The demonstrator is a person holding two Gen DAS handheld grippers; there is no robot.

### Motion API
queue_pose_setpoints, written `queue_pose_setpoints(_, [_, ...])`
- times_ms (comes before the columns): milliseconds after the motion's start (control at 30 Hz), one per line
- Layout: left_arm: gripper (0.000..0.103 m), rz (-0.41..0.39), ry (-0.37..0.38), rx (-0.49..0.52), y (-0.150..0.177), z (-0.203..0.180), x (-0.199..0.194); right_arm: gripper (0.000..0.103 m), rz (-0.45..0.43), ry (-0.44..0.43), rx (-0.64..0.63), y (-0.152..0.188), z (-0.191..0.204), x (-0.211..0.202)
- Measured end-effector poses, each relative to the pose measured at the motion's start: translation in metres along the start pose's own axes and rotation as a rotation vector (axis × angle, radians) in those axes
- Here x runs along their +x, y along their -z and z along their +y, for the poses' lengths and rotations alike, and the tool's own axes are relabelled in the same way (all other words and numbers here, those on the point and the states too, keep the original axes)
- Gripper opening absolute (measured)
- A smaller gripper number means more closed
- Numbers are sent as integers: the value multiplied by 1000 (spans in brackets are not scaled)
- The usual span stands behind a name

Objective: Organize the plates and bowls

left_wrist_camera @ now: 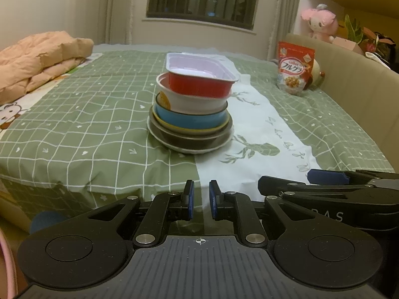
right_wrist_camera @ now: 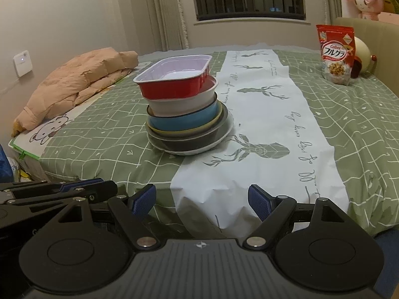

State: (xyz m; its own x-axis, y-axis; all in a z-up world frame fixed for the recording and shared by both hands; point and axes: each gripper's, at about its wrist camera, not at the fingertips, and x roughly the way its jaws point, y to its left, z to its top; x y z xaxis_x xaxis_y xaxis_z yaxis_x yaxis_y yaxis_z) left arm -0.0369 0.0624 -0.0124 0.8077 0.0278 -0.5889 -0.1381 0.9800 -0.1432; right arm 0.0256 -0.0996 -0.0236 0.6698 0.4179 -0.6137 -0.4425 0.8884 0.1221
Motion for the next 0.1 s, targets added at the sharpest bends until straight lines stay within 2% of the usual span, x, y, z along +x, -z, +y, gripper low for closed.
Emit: queue_pose_setpoints(100, [16,15,-6,-1,-5,-1,12,81,2,-31,17,-6,-9,7])
